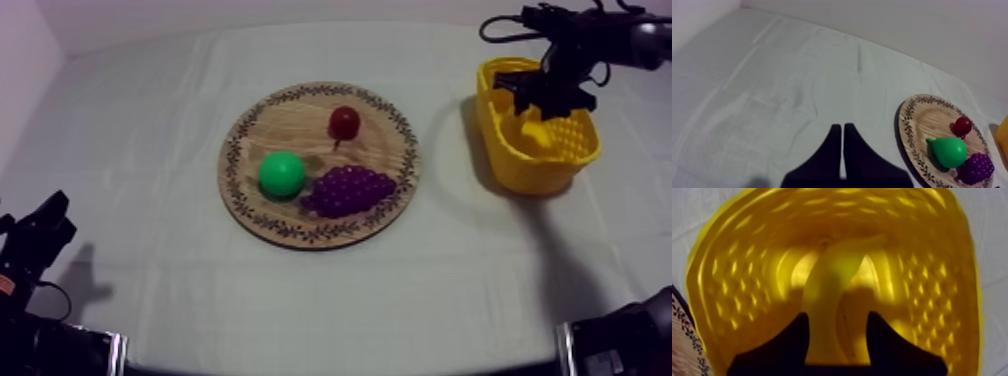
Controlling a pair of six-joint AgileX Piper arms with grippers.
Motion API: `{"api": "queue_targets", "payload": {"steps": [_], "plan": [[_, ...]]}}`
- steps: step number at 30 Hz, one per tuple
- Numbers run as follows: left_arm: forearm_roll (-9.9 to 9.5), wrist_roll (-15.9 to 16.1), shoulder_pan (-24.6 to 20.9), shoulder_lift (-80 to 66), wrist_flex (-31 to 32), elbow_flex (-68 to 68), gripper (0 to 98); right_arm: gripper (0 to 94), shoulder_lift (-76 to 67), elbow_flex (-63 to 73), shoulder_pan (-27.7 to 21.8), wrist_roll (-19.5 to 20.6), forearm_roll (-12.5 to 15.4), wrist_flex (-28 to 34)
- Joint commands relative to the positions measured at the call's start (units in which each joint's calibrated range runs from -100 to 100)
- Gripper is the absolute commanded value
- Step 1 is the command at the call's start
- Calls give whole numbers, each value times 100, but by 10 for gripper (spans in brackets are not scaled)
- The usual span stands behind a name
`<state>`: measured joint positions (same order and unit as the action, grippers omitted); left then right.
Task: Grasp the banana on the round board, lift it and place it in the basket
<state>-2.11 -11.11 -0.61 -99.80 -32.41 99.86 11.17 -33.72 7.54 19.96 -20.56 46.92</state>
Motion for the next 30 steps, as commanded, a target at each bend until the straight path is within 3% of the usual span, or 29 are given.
{"api": "queue_targets", "payload": {"steps": [1,3,6,17,25,30], "plan": [[-2,0,0,-3,0,3,1,221,-24,34,-21,-85,86,-1],[-2,0,0,-3,0,3,1,111,-65,70,-59,-133,156,-9],[-2,0,0,-3,0,3,1,42,-146,115,-111,-223,233,-46],[-2,0,0,-3,0,3,1,6,-1492,-80,-251,-592,499,-422],[-2,-2,0,-3,0,3,1,6,-3782,-1753,-453,-602,450,-1623],[-2,-3,0,-3,0,3,1,5,-5279,-3350,-610,-1089,841,-2552]]}}
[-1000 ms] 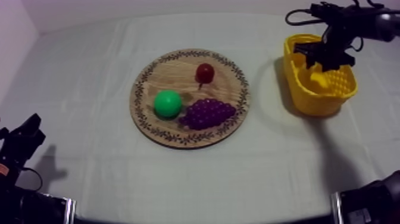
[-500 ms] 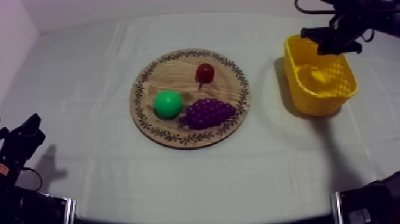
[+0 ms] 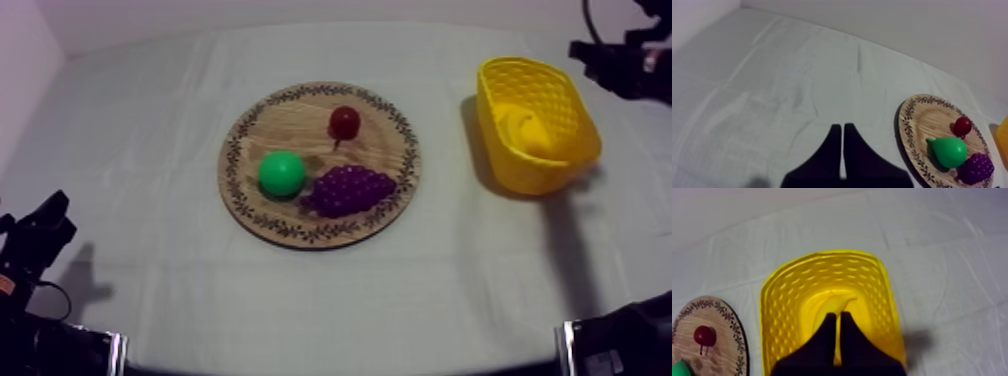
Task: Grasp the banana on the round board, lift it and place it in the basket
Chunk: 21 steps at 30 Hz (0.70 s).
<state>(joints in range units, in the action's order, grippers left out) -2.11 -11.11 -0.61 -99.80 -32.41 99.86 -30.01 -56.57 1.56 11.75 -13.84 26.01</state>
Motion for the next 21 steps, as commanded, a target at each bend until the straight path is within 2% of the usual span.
{"api": "queue_targets", "payload": {"steps": [1,6,9,12,15,21], "plan": [[-2,-2,0,-3,0,3,1,5,-1440,-1411,-23,-418,288,-624],[-2,0,0,-3,0,3,1,5,-2714,-2979,53,-1326,980,-1054],[-2,-3,0,-3,0,3,1,5,-3424,-3695,105,-1719,1235,-946],[-2,-1,0,-3,0,3,1,5,-4056,-4087,87,-1994,1415,-589],[-2,0,0,-3,0,3,1,5,-4570,-4226,77,-2041,1446,-88],[-2,-1,0,-3,0,3,1,5,-5489,-4290,103,-1819,1375,865]]}}
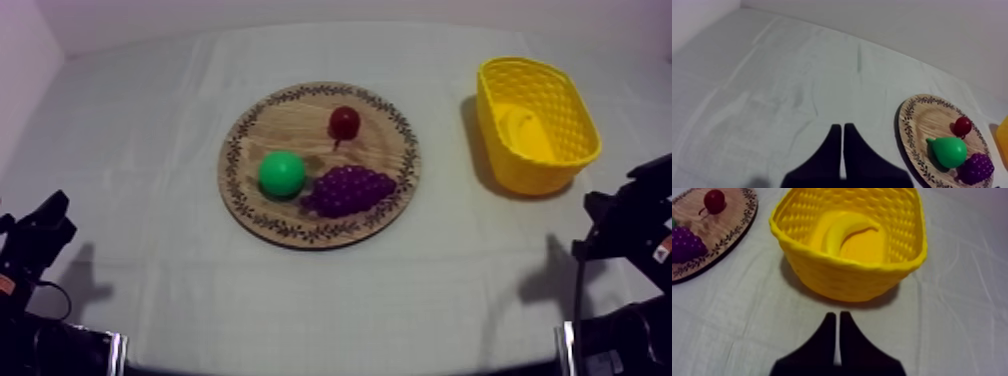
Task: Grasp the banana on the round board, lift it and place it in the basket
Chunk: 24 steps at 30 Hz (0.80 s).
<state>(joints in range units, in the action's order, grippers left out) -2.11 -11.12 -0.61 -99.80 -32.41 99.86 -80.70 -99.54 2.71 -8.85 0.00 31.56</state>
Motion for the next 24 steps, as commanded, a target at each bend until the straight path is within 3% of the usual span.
{"api": "queue_targets", "payload": {"steps": [1,11,24], "plan": [[-2,-1,0,-3,0,3,1,5,-536,4,-38,270,-6,407],[-2,0,0,-3,0,3,1,5,-1405,67,-423,336,119,943],[-2,1,0,-3,0,3,1,5,-1496,11,-530,117,140,729]]}}
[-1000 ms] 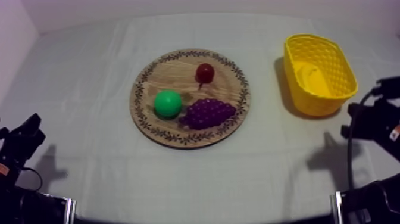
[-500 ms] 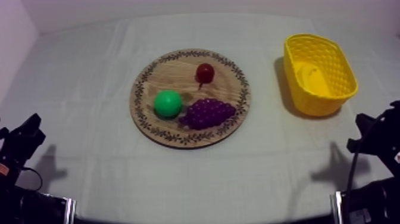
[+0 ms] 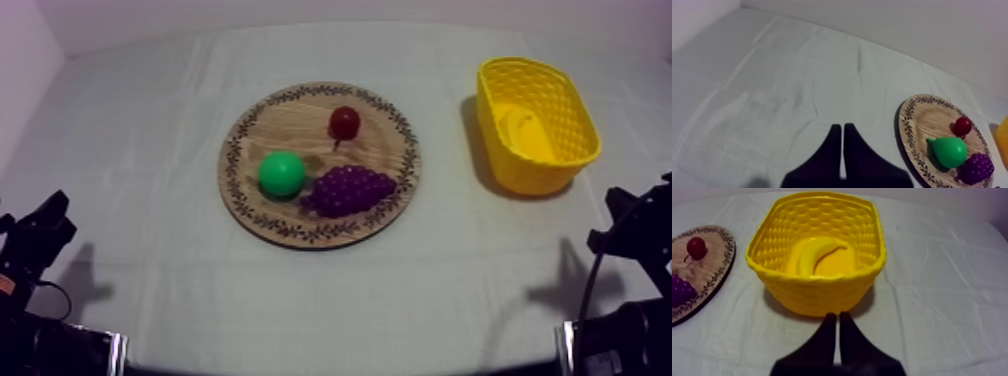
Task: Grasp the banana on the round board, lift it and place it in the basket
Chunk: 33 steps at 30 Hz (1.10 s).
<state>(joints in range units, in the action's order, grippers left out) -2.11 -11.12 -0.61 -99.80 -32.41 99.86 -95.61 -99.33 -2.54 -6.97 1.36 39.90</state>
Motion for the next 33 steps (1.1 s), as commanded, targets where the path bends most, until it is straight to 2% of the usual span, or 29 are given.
{"api": "queue_targets", "payload": {"steps": [1,9,33], "plan": [[-2,1,0,-3,0,3,1,5,-5,-17,-5,-126,5,-139],[-2,1,0,-3,0,3,1,5,-6,-33,-6,-377,8,-212],[-2,1,0,-3,0,3,1,5,-6,-34,-6,-398,8,-216]]}}
